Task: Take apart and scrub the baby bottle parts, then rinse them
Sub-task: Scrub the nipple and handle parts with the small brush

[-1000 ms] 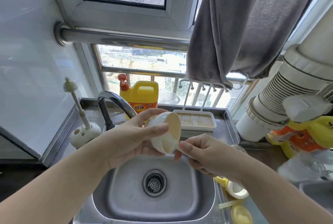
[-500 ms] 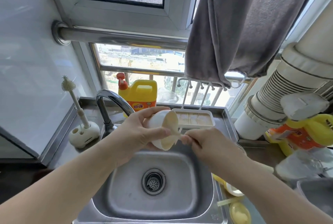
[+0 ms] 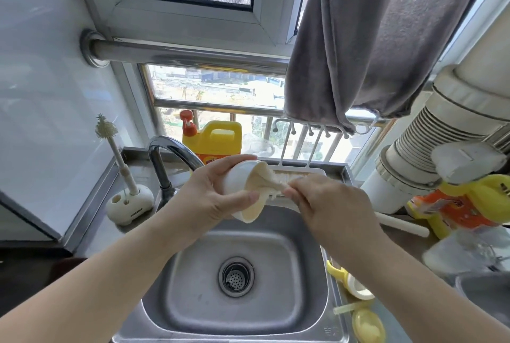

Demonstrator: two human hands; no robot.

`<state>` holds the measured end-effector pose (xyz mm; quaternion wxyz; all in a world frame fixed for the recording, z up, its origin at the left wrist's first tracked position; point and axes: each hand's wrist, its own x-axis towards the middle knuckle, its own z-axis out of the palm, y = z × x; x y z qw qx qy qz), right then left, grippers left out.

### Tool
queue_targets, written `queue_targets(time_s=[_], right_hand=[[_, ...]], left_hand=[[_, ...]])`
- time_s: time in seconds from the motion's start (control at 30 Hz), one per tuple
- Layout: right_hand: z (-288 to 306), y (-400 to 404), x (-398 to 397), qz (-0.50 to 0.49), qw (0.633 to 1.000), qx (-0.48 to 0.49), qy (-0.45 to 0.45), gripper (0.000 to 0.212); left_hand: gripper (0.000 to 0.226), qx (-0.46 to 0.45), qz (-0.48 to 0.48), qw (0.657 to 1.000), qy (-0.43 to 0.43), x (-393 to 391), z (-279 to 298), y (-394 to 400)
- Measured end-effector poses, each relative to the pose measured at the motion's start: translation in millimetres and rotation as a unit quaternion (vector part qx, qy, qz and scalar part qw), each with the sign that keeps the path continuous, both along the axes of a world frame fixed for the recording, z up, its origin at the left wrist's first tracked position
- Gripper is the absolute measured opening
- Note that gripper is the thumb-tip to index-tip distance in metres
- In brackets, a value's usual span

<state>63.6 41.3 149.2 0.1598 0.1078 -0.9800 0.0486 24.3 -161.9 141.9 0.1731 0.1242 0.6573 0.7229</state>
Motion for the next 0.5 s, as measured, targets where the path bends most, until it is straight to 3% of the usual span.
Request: queue_targets(time_s=[0.03, 0.07, 0.13, 0.23, 0.33, 0.4, 0.43, 0.5], right_hand=[[-2, -3, -1, -0.008, 1.0, 0.012, 0.019, 0.039], [-4, -6, -2, -0.01, 1.0, -0.009, -0.019, 0.039], [-11, -13, 2, 0.01, 0.979, -0.119, -0.167, 0.039], [-6, -18, 6, 0.042, 0.903, -0.262, -0.338, 0.036], [3, -21, 7, 0.038, 0.761, -0.45, -0.466, 0.037], [7, -24, 7, 0.028, 0.686, -0.539, -0.487, 0.04], [6, -25, 7, 0.026, 0.674, -0.556, -0.485, 0.04], [5, -26, 6, 0.026, 0.684, -0.555, -0.472, 0.04]], left_hand=[[0.058, -0.004, 0.002, 1.0, 0.002, 0, 1, 1], [0.059, -0.005, 0.005, 1.0, 0.003, 0, 1, 1], [0.058, 0.002, 0.015, 1.0, 0.007, 0, 0, 1], [0.053, 0.007, 0.015, 0.999, 0.032, -1, -2, -3], [0.067, 0.0, 0.019, 0.998, 0.064, 2, -9, -5], [0.074, -0.013, 0.025, 0.994, 0.104, 6, -15, -3], [0.074, -0.018, 0.017, 0.992, 0.12, 8, -16, -2], [0.069, -0.022, 0.001, 0.992, 0.126, 13, -13, 0]])
